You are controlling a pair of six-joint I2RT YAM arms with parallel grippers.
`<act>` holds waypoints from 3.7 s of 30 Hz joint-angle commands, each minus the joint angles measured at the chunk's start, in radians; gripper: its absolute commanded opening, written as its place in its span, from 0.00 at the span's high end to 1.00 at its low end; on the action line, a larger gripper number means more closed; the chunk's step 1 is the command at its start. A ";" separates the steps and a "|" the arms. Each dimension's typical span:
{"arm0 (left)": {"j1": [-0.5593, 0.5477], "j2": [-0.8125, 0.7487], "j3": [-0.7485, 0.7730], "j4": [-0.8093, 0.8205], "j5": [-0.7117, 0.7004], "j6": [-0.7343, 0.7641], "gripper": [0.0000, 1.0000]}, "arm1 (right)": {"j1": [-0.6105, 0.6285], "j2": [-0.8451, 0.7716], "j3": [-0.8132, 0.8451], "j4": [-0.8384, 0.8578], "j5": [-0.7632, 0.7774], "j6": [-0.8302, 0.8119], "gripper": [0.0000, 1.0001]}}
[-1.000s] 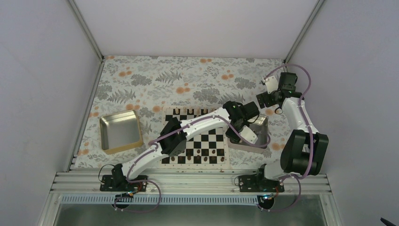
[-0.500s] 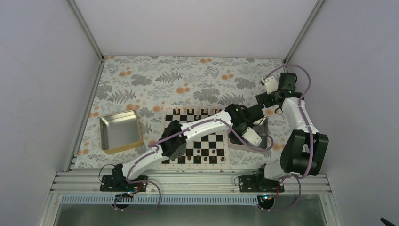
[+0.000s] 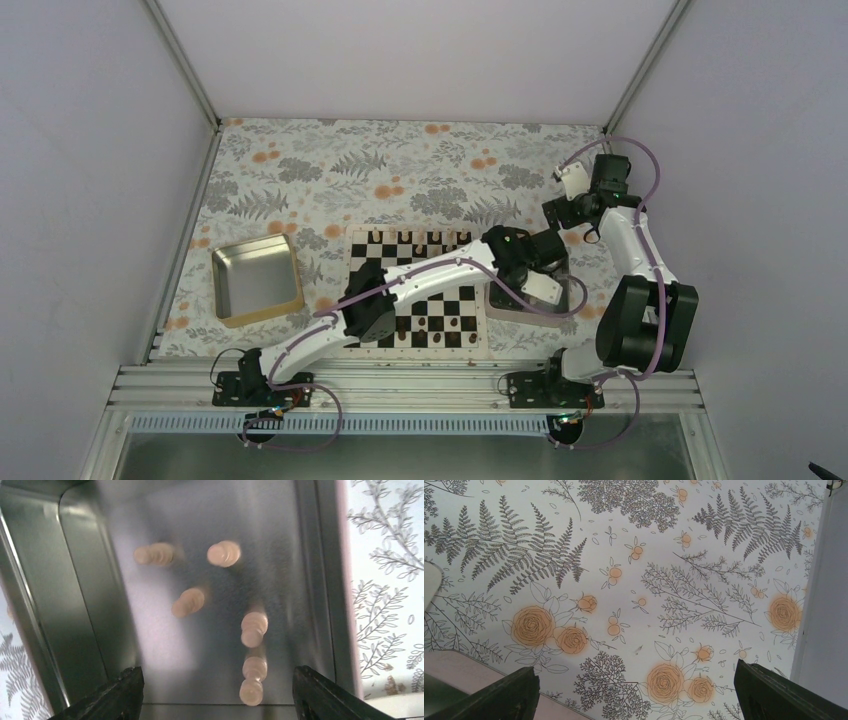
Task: Set up the chess pieces on the board
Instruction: Pick up the chess piece from the storage box.
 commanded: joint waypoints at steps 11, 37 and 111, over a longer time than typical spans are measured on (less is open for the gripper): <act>0.024 -0.013 0.018 -0.091 -0.005 -0.047 0.41 | 0.009 -0.020 0.004 -0.015 -0.015 0.007 0.00; 0.031 0.040 0.016 -0.121 0.024 0.034 0.46 | 0.026 0.007 -0.004 -0.017 0.000 -0.001 0.01; 0.030 -0.011 0.043 -0.065 -0.051 0.100 0.90 | 0.032 0.023 -0.016 -0.019 0.002 -0.013 0.02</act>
